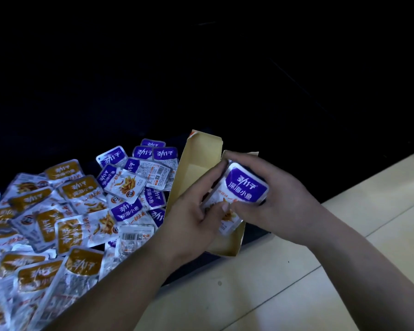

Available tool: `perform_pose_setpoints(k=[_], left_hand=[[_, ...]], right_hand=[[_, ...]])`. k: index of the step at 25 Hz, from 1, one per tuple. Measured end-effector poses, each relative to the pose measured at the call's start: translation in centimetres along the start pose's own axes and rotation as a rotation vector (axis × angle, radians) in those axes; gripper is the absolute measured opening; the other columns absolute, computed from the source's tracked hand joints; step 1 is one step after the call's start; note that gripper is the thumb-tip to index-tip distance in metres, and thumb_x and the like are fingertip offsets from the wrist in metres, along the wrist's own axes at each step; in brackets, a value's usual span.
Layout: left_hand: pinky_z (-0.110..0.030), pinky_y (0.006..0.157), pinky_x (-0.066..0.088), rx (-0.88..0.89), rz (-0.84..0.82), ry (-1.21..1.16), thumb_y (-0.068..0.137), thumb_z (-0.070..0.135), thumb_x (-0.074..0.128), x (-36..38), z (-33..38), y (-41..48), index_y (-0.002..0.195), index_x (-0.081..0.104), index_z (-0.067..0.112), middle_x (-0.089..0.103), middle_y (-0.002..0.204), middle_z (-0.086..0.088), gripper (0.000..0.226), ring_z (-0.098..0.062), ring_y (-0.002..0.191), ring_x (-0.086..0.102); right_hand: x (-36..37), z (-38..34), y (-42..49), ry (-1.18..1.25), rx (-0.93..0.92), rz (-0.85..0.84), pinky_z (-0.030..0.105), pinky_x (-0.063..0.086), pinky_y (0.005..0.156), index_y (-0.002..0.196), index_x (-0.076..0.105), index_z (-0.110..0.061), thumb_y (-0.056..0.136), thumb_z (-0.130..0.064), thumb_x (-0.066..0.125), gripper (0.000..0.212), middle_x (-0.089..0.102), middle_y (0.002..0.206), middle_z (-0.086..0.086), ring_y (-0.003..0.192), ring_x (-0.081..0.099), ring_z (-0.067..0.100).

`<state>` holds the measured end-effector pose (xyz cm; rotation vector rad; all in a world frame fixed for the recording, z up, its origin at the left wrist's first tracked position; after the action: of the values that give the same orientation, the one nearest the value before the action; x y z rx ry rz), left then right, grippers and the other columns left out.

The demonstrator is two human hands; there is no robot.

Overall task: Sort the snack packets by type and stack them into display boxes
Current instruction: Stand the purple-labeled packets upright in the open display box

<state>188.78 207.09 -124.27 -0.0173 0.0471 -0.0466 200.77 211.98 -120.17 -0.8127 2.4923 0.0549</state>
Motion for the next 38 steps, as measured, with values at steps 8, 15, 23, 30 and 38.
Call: perform_pose_setpoints(k=[8,15,23,30,38], left_hand=[[-0.025,0.106,0.041,0.278,0.391,0.708,0.079,-0.001,0.077,-1.4,-0.3,-2.2,0.151,0.048,0.025,0.050,0.143,0.004,0.081,-0.019,0.125,0.050],[-0.042,0.073,0.058,0.048,0.314,0.858,0.092,0.011,0.059,-2.8,-3.8,-1.8,0.154,0.039,0.034,0.063,0.129,0.006,0.069,-0.023,0.098,0.066],[-0.028,0.079,0.056,-0.001,0.271,0.654,0.093,0.001,0.058,-0.7,-4.4,-1.2,0.158,0.031,0.040,0.069,0.126,0.004,0.081,-0.013,0.098,0.067],[-0.022,0.083,0.053,-0.013,0.322,0.590,0.095,0.008,0.060,-1.4,-4.9,-2.8,0.156,0.033,0.046,0.065,0.131,0.012,0.077,-0.006,0.106,0.063],[-0.028,0.097,0.053,0.035,0.268,0.552,0.091,0.008,0.066,0.3,-4.9,-1.8,0.154,0.044,0.033,0.064,0.135,0.007,0.071,-0.011,0.115,0.064]], right_hand=[[-0.4,1.2,1.8,-0.311,-0.045,0.133,0.021,0.058,0.084,0.145,0.026,-0.065,0.091,-0.016,0.075,0.088,0.042,0.138,-0.017,0.126,0.049,0.002],[-0.7,2.8,3.1,-0.265,0.006,0.140,0.015,0.052,0.077,0.146,0.018,-0.067,0.092,-0.018,0.075,0.092,0.035,0.140,-0.022,0.122,0.045,-0.003],[-0.9,3.3,3.5,-0.472,0.025,0.196,0.021,0.052,0.088,0.153,0.008,-0.057,0.091,-0.016,0.075,0.100,0.038,0.152,-0.011,0.127,0.046,0.003],[-0.5,1.6,4.5,-0.907,-0.031,0.420,0.047,0.042,0.104,0.153,0.038,-0.024,0.068,-0.011,0.085,0.097,0.039,0.143,0.009,0.135,0.035,0.032],[0.7,3.6,4.4,-0.847,0.003,0.331,0.043,0.038,0.113,0.163,0.006,-0.024,0.087,-0.017,0.072,0.101,0.015,0.169,0.000,0.158,-0.003,0.018]])
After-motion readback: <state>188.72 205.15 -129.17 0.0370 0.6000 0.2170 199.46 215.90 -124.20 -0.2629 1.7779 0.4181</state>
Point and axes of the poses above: each hand's wrist, its own y-axis towards the middle knuckle, its own x-axis out of the palm, z = x × y, the point moved 10 cm from there along y, towards the middle knuckle
